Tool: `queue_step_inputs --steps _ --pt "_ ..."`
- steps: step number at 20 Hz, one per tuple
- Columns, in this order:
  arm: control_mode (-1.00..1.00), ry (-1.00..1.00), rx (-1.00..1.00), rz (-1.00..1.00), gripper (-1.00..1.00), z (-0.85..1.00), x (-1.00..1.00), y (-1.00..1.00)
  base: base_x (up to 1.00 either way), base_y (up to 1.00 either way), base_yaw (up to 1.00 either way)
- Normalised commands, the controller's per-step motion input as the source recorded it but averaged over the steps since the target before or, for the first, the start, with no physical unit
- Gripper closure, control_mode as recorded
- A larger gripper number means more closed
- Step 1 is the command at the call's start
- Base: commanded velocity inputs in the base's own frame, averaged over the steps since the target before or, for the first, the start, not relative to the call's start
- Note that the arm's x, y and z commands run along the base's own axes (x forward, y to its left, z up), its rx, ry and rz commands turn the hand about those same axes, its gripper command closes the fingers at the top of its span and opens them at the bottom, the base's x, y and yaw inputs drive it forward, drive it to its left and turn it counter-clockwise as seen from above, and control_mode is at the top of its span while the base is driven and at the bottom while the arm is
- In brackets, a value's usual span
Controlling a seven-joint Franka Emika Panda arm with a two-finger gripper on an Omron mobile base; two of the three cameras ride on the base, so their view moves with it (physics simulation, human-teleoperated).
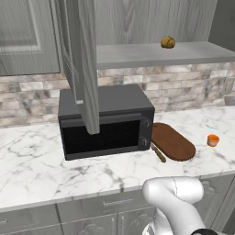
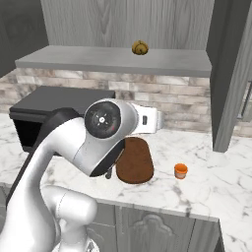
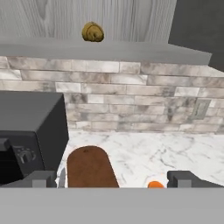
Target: Pick the bread, place it on the cutting board, pick the jam, place it on the counter, and close the cabinet.
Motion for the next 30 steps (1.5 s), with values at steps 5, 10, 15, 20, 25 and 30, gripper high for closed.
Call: queue_step_inputs --steps 5,10,15,20,25,30 --pt "-1.00 0.00 0.02 0.00 -1.00 0.27 -0.09 0.18 0.00 0.00 0.00" --pt "-1.00 0.00 0.02 0.00 -1.00 0.23 -0.07 0.19 0.00 0.00 0.00" --pt "-1.00 0.00 0.01 0.00 -1.00 0.09 -0.02 0.24 0.00 0.00 0.00" --pt "-1.00 0.00 0.00 0.00 -1.00 0.19 0.00 0.28 0.00 0.00 0.00" --pt "-1.00 0.00 0.00 0.00 -1.00 0.24 0.00 0.24 0.00 0.00 0.00" --pt "-1.00 0.00 0.00 0.00 -1.00 0.20 0.00 0.18 0.00 0.00 0.00"
